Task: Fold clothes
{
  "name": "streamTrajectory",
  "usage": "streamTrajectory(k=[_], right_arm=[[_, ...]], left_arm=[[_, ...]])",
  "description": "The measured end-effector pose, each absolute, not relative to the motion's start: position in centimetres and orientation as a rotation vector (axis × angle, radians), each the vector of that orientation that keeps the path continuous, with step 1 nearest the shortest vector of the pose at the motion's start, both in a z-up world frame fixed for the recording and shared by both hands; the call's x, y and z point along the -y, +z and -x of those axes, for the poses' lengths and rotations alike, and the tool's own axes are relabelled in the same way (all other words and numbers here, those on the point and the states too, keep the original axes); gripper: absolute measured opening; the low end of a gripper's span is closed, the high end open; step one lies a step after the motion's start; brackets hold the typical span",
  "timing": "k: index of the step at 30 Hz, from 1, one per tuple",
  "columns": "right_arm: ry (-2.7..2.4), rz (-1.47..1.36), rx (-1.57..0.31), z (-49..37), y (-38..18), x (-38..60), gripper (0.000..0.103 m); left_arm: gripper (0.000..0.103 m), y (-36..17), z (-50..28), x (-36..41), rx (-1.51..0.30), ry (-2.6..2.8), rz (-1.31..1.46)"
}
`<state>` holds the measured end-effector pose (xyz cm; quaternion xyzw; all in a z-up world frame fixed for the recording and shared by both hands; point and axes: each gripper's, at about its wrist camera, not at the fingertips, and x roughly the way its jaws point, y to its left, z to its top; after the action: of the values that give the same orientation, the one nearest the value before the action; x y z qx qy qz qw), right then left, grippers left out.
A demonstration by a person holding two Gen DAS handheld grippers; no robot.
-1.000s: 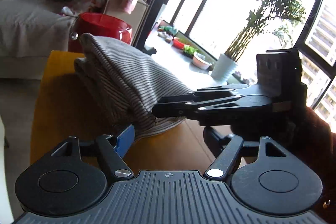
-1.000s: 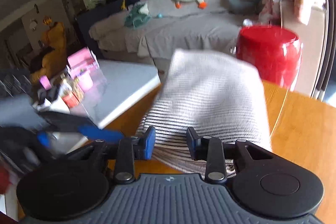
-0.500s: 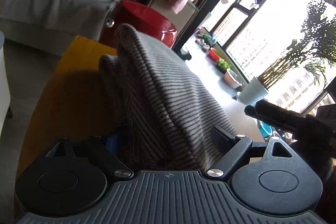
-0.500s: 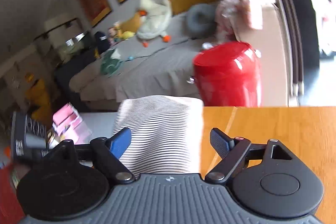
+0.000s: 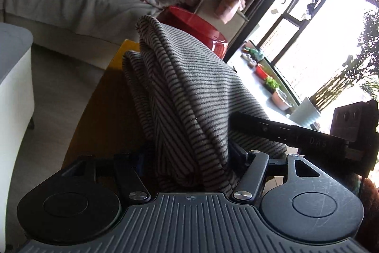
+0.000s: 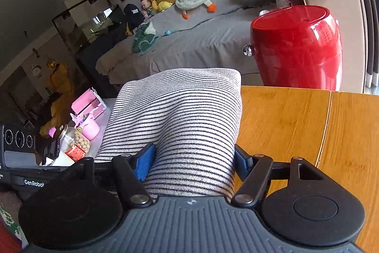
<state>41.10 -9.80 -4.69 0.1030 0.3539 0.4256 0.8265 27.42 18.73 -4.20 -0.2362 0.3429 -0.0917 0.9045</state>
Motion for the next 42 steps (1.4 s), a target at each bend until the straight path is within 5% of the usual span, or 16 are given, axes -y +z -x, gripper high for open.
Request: streamTrajectory(k=[7, 10, 14, 19, 26, 31, 33, 37, 42], right_arm=[[0.851, -0.232, -0.693, -39.6, -4.2, 13.0, 0.077], [0.813, -0.16, -0.605, -38.1, -3.1, 13.6, 0.076], [0.83, -0.162, -0.522, -36.0, -1.3, 13.8, 0.068], [0.89, -0.054, -0.532, -34.6, -0.9, 11.6, 0.068], [0.831, -0.058, -0.672, -36.4, -3.8, 9.7, 0.08], [0.816, -0.071, -0.634, -34.8, -3.9, 11.3, 0.085], [0.795, -0.055, -0.615, -34.0, -3.7, 11.8, 0.098], [0.757, -0.023, -0.614, -32.5, -3.5, 12.9, 0.103], [0.668, -0.003, -0.639, -30.4, -3.7, 14.9, 0.103]], left_arm=[[0.065, 1.7, -25.9, -16.9, -0.47, -0.171, 0.32], [0.076, 3.4, -27.3, -16.5, -0.422, -0.254, 0.33], [0.065, -0.2, -31.6, -18.6, -0.544, -0.156, 0.433], [0.067, -3.5, -31.2, -21.4, -0.551, -0.133, 0.565], [0.067, -3.3, -31.0, -20.5, -0.548, -0.118, 0.476], [0.068, -3.5, -30.9, -20.6, -0.538, -0.12, 0.488], [0.068, -3.5, -30.9, -20.6, -0.535, -0.119, 0.492], [0.067, -2.7, -30.4, -20.5, -0.541, -0.109, 0.488], [0.083, -0.9, -25.1, -19.3, -0.51, -0.066, 0.472]])
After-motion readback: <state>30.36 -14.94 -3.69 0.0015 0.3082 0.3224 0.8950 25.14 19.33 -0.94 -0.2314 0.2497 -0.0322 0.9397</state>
